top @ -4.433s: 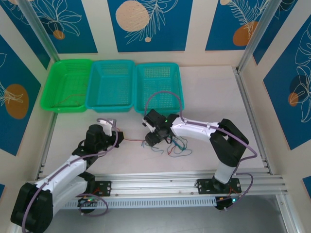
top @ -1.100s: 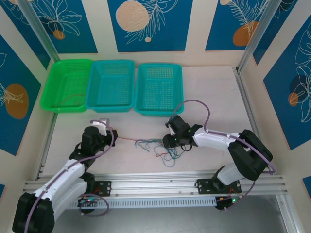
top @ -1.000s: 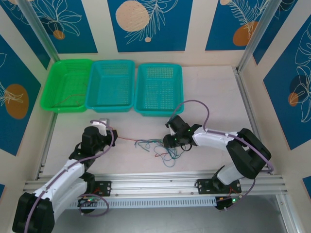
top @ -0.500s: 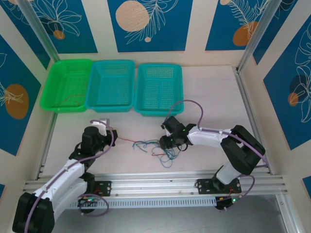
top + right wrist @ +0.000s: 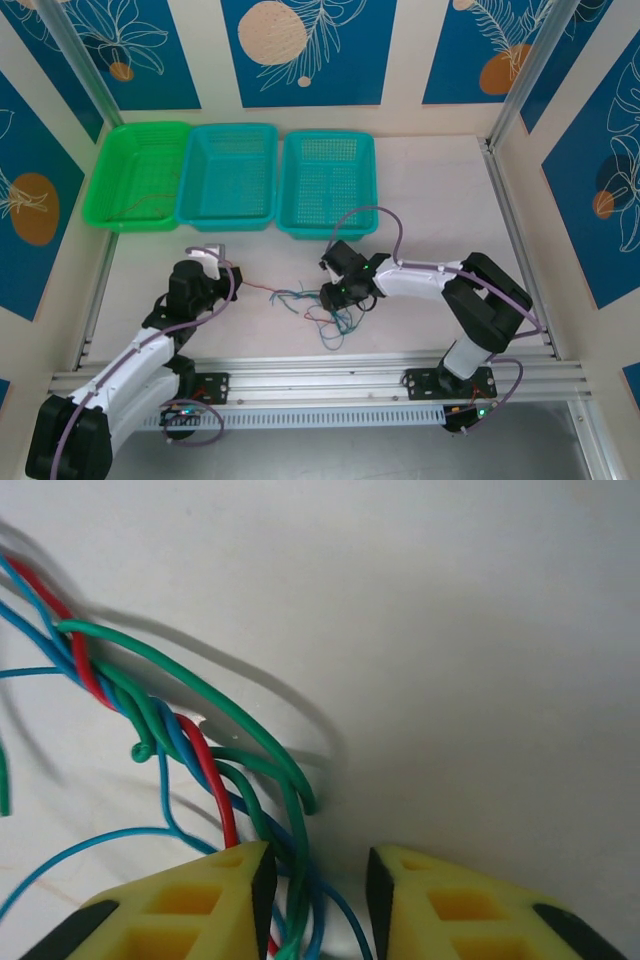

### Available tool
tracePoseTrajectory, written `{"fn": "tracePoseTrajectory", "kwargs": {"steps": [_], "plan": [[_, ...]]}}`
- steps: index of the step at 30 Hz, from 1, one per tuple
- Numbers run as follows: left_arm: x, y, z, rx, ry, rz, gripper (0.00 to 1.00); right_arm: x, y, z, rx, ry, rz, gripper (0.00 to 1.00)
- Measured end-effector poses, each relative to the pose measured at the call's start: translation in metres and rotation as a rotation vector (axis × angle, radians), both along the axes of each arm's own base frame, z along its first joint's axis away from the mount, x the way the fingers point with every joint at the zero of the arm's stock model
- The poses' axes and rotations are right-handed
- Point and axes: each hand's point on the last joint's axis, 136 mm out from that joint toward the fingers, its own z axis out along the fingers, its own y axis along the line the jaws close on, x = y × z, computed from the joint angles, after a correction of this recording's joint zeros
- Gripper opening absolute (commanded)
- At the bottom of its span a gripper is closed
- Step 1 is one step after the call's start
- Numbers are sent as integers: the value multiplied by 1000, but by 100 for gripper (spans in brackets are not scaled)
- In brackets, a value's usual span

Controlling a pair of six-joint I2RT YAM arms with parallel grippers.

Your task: Untangle the cables

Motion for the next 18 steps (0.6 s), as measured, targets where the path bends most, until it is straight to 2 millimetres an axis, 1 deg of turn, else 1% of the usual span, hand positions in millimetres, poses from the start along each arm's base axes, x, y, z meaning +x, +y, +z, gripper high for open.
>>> {"fn": "tracePoseTrajectory", "kwargs": {"steps": [4,5,6,8,13,16,18], "plan": [[-1,1,-1,1,-1,2,0,-1,1,-1,-95,-61,22,30],[0,1,-1,3,-1,7,0,-1,1,-2,-110,-74,27,29],[0,2,-1,6,-1,12,0,-1,2,-2,-120,-87,31,26],[0,5,-3,15,1,27,0,-2,3,-3,-131,-103,37,16],[-1,16,-5,46,7,78,0,4,1,0,-140,-125,-20,1],[-3,23,-7,72,17,113,0,8,-3,1,-131,-126,-87,0],[-7,26,-13,86,41,121,0,16,-14,4,-123,-125,-177,0]]}}
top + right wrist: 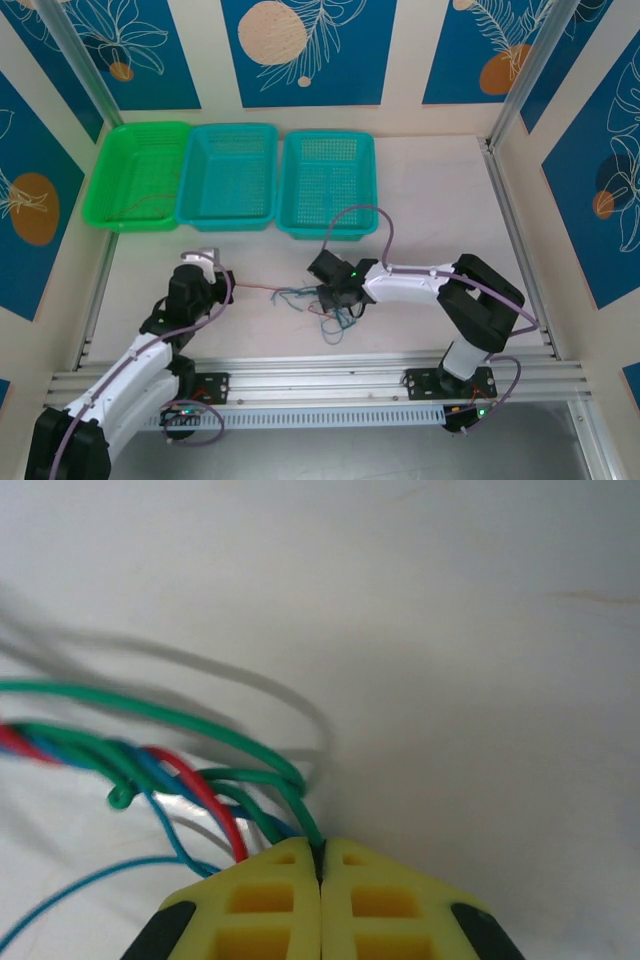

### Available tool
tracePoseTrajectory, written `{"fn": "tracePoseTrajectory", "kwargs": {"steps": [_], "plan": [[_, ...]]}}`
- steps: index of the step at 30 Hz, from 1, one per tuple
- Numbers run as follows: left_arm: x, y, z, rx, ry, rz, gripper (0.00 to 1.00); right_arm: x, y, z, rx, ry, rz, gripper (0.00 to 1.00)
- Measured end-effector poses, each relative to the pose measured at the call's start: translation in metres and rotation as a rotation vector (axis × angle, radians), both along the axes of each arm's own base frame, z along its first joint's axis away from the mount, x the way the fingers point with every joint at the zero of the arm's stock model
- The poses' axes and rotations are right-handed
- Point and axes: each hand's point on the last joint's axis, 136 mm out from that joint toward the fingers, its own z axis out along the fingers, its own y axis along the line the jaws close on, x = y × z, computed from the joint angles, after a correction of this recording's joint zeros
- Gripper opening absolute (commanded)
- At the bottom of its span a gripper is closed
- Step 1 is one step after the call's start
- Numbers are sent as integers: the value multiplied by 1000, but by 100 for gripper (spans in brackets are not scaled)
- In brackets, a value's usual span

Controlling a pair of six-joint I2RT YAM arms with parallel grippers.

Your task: Untangle the cables

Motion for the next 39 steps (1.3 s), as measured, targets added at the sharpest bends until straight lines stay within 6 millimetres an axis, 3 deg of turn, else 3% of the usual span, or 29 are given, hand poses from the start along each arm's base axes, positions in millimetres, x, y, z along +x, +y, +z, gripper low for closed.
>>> {"fn": "tracePoseTrajectory", "kwargs": {"steps": [3,8,9,13,16,18,20,22,25,29,33,39], "plan": [[-6,0,-7,4,45,9,0,14,-20,12,29,-33,-169,0],[-1,10,2,-2,51,89,0,21,-58,35,98,-64,-426,0],[1,14,4,9,45,115,0,22,-71,36,105,-73,-487,0],[-1,48,-3,83,69,279,0,2,-168,20,-18,-65,-796,0],[-4,62,-7,114,87,347,0,-18,-202,15,-46,-51,-909,0],[-5,67,-8,123,90,365,0,-22,-210,16,-24,-54,-943,0],[-3,63,-6,114,76,346,0,-19,-206,19,21,-56,-911,0],[2,54,-4,83,52,304,0,-11,-185,24,117,-49,-803,4],[5,42,-7,51,45,246,0,-2,-145,38,254,-40,-596,31],[8,30,-12,26,53,184,0,-7,-85,65,379,-40,-283,66],[12,20,-8,6,35,134,0,-16,-41,85,435,-38,-45,68],[14,16,-4,5,14,110,0,-33,-22,60,329,67,115,70]]}}
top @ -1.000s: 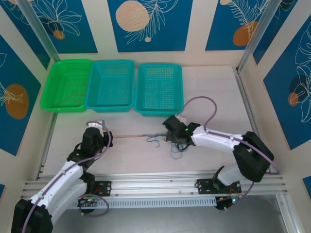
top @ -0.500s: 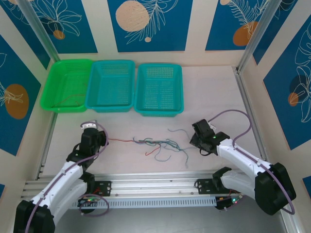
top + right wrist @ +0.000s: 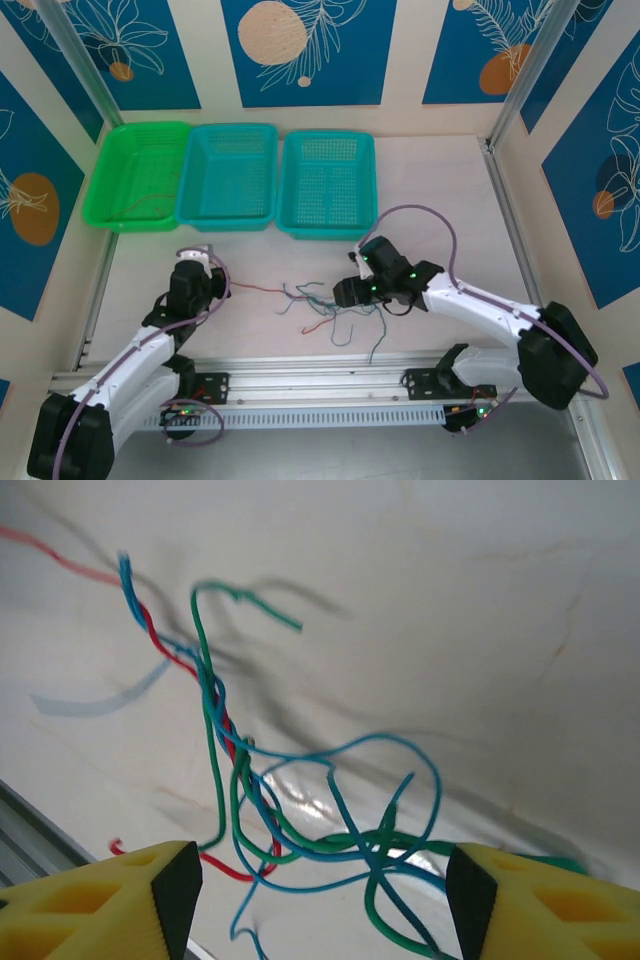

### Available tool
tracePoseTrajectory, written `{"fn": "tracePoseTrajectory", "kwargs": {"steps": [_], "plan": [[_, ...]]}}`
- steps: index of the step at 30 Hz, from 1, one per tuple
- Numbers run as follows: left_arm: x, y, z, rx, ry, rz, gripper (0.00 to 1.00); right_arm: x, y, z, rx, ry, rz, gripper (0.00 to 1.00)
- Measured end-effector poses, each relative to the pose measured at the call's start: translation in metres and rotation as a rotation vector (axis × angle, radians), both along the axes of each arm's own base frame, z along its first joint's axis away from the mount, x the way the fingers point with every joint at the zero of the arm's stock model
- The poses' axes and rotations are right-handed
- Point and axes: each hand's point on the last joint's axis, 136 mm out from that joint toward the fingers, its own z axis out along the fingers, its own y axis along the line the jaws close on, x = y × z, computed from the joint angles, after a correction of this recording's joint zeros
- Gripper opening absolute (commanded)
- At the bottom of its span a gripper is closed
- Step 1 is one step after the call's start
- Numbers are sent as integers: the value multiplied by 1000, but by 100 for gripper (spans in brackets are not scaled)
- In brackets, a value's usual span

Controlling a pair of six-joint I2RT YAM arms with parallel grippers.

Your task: Untangle the cables

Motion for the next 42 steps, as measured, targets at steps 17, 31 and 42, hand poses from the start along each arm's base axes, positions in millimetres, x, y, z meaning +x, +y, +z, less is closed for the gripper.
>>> {"fn": "tracePoseTrajectory", "kwargs": {"steps": [17,31,42], "plan": [[1,12,-7,67,12,44,0,-22,22,-55,-282,159,195,72],[14,10,-6,99,31,35,0,-15,21,-63,-525,117,225,30],[23,18,1,105,23,68,0,-6,25,-58,-567,18,211,0]]}}
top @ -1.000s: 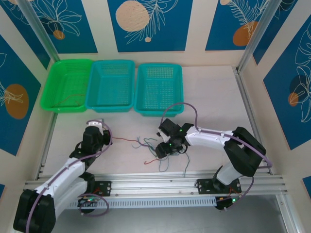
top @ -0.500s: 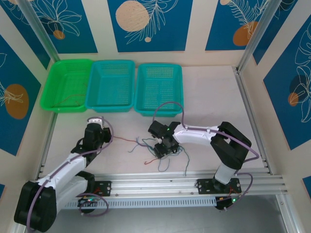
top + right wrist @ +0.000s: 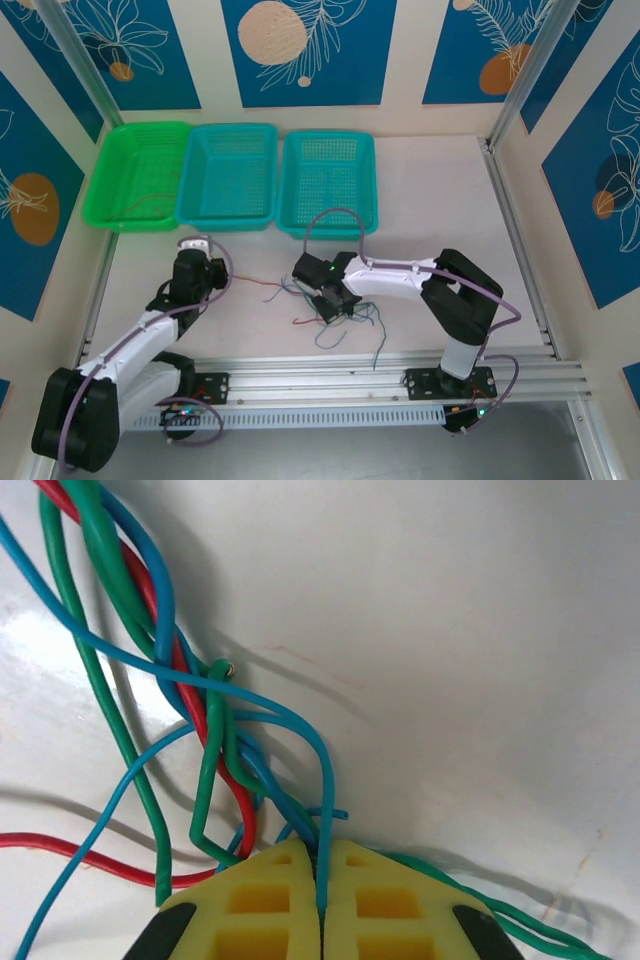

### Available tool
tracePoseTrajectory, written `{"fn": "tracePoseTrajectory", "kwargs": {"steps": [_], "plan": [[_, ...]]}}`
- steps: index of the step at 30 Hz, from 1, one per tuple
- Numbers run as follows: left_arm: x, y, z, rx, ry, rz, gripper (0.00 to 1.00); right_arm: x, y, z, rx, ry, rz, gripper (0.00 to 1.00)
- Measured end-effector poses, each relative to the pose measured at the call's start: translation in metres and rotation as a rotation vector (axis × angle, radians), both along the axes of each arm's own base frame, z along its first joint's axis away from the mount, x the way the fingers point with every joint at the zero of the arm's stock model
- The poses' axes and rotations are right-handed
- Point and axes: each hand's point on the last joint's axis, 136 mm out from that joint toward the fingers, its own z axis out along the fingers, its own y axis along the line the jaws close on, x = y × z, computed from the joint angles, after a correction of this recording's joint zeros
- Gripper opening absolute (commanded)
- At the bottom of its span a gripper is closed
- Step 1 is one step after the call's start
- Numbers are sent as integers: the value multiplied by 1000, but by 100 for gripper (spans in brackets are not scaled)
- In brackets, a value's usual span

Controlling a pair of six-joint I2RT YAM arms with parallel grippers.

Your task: Untangle the cables

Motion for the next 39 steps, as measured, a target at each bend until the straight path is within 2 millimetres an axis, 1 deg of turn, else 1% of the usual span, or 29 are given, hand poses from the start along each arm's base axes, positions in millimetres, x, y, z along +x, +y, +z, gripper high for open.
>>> {"fn": "tracePoseTrajectory", "kwargs": {"steps": [3,5,7,9,12,13,15,16,19,22,23,24,26,28,29,31,32,33,34,36,39], "plan": [[5,-1,-3,-5,19,-5,0,1,1,3,12,-51,43,0],[10,-2,-3,-11,34,-10,0,3,1,9,17,-91,64,0],[16,-1,-2,-12,42,-3,0,12,-2,22,28,-147,68,0],[22,3,3,-10,37,17,0,27,-10,39,32,-215,43,0],[32,23,22,-8,2,99,0,57,-38,59,-17,-299,-57,0],[34,30,30,-16,-12,133,0,67,-49,63,-39,-317,-105,0],[36,42,43,-34,-43,186,0,80,-71,65,-73,-327,-195,0],[36,48,50,-44,-60,213,0,83,-83,65,-88,-321,-242,0],[33,57,59,-68,-83,253,0,84,-109,65,-105,-310,-351,0],[30,60,55,-71,-66,263,0,79,-128,66,-111,-301,-430,0],[29,60,53,-71,-57,266,0,78,-131,67,-106,-299,-440,0],[28,60,52,-75,-53,260,0,75,-131,67,-93,-292,-437,0],[29,54,50,-93,-57,223,0,69,-123,69,-43,-280,-384,18],[30,42,46,-125,-75,148,0,57,-100,73,31,-262,-255,33],[31,35,44,-140,-81,108,0,51,-88,76,61,-256,-185,38],[31,18,38,-174,-81,16,0,42,-61,82,113,-266,-25,50],[32,13,36,-183,-79,-15,0,39,-50,83,125,-273,47,57],[33,7,35,-191,-78,-52,0,35,-39,83,143,-282,124,79],[33,1,34,-197,-76,-81,0,30,-28,82,163,-289,200,100],[33,-7,35,-205,-82,-127,0,22,-14,77,182,-297,328,100],[33,-16,37,-206,-94,-177,0,17,-5,67,161,-309,477,99]]}}
